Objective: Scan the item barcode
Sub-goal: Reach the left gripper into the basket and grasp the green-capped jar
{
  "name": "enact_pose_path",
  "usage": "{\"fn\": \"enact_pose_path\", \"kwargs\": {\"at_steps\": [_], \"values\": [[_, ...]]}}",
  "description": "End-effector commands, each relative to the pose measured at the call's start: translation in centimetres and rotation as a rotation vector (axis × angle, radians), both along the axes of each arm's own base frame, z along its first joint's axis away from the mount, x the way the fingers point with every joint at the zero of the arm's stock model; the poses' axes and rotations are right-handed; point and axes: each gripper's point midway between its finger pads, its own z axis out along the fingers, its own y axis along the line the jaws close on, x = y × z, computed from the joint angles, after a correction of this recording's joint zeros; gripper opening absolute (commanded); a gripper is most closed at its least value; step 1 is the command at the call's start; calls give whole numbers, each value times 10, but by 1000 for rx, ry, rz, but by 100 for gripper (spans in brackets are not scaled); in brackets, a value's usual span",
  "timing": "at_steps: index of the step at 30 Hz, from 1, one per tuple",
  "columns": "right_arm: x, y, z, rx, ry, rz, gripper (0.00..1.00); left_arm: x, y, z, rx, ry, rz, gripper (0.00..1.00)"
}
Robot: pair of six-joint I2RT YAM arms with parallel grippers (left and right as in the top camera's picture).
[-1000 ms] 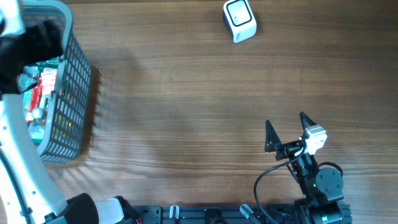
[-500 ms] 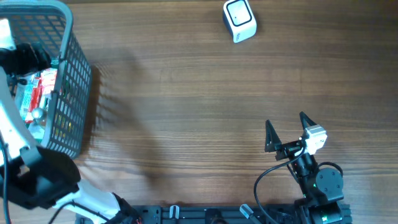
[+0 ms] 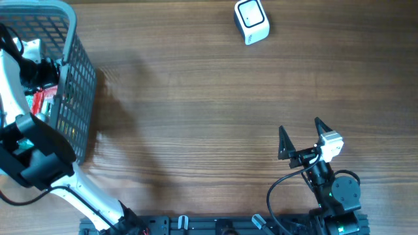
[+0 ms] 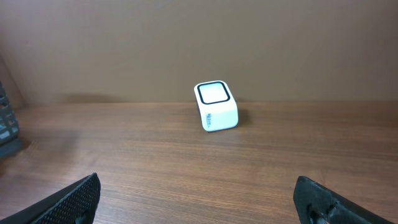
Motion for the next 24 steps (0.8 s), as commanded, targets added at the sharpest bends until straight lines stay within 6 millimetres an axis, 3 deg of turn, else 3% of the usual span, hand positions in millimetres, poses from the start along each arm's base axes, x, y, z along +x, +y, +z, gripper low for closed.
{"fn": "enact_pose_path", "kwargs": {"at_steps": [1, 11, 21, 24], "values": [[0, 0, 1, -11, -7, 3, 100, 1, -1, -21, -37, 30, -18, 98], [0, 0, 1, -11, -7, 3, 100, 1, -8, -50, -97, 59, -23, 90], [0, 0, 1, -11, -7, 3, 100, 0, -8, -53, -98, 61, -22, 62], [0, 0, 1, -11, -7, 3, 100, 0, -8, -53, -98, 60, -22, 59]]}}
